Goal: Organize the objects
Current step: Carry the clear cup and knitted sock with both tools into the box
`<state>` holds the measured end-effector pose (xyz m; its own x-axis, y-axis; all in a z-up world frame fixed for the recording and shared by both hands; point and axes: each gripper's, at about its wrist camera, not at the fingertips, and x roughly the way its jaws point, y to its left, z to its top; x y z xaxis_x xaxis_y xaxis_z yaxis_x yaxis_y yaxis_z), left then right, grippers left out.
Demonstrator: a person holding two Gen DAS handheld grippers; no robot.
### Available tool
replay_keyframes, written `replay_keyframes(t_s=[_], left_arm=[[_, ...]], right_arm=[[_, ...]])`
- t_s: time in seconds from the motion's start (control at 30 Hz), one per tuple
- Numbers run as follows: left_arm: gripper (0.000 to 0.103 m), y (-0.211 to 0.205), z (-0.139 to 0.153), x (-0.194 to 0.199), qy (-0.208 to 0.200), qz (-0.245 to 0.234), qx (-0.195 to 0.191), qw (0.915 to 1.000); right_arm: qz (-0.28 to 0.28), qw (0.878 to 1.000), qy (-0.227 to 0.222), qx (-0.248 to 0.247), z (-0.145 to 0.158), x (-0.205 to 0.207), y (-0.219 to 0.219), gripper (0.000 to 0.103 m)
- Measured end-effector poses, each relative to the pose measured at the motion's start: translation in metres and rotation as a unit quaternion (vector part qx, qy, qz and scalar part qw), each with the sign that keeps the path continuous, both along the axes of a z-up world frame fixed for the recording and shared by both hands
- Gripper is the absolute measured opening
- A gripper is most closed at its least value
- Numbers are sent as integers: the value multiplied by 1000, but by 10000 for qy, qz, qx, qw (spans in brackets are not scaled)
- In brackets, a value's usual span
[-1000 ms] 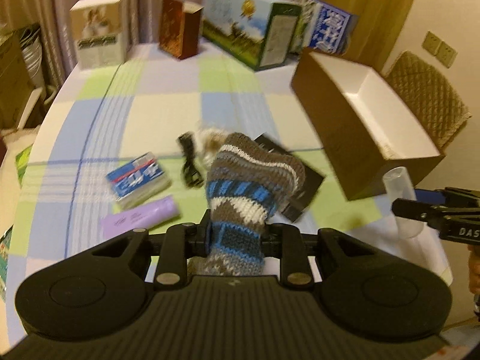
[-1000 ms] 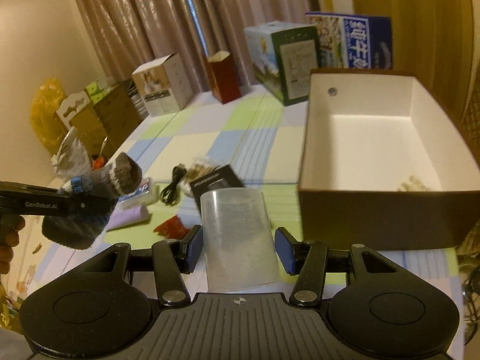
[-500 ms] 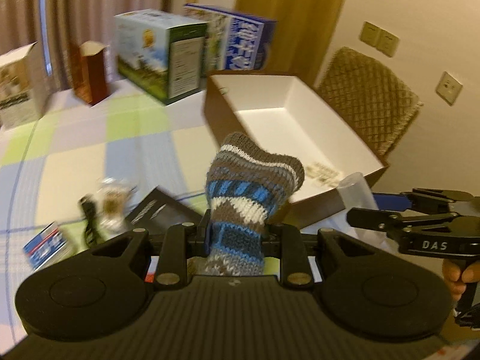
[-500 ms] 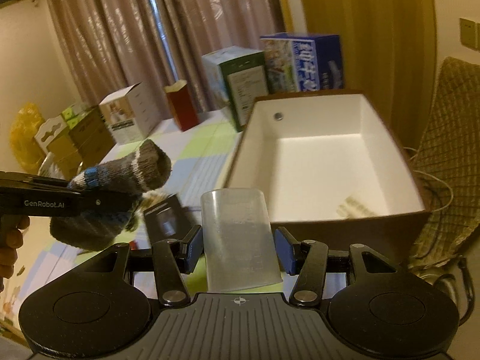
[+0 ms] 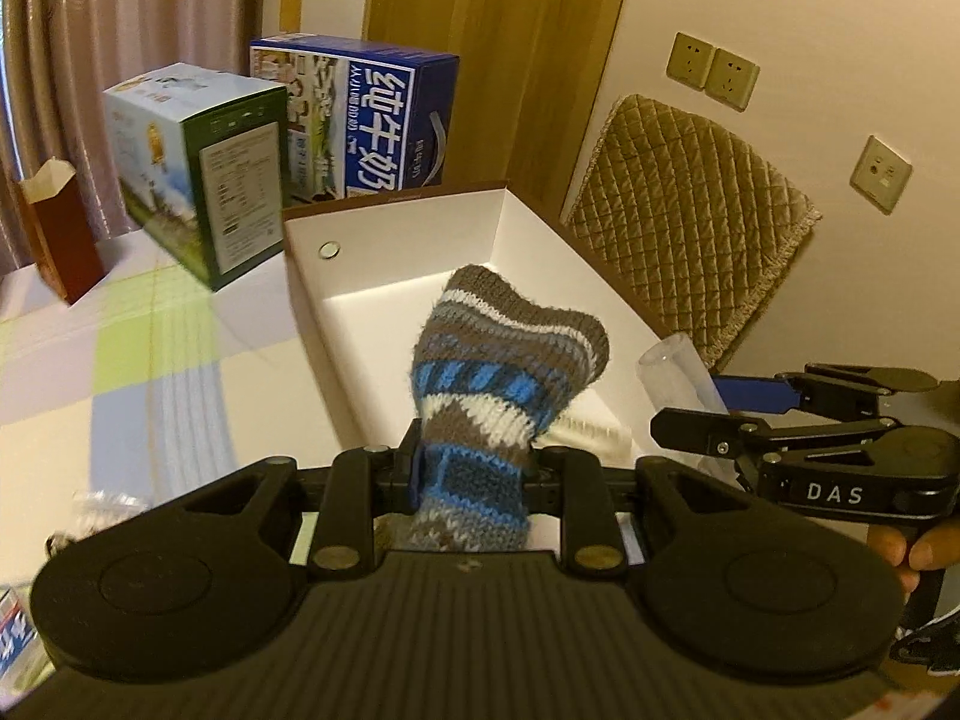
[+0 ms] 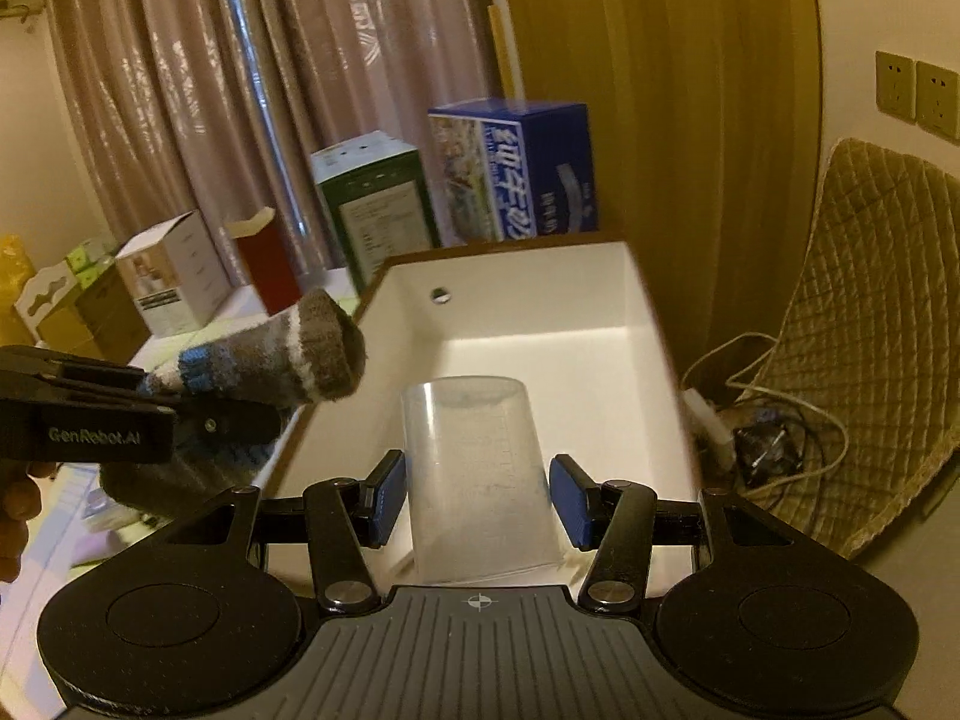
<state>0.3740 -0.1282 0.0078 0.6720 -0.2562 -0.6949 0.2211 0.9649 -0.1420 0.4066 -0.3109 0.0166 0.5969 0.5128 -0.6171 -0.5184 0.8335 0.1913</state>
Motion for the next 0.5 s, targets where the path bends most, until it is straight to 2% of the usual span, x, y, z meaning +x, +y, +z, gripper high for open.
replay_keyframes(t_s=[0.2,0.5], left_arm=[[21,-17,-17,49,242,116,153,9995],[21,-26,-48,101,682,299,314,9967]], right_arm=[[-19,9998,165,-133,-11,46,2,49],[102,9985,298,-449,-36,88,15,49]])
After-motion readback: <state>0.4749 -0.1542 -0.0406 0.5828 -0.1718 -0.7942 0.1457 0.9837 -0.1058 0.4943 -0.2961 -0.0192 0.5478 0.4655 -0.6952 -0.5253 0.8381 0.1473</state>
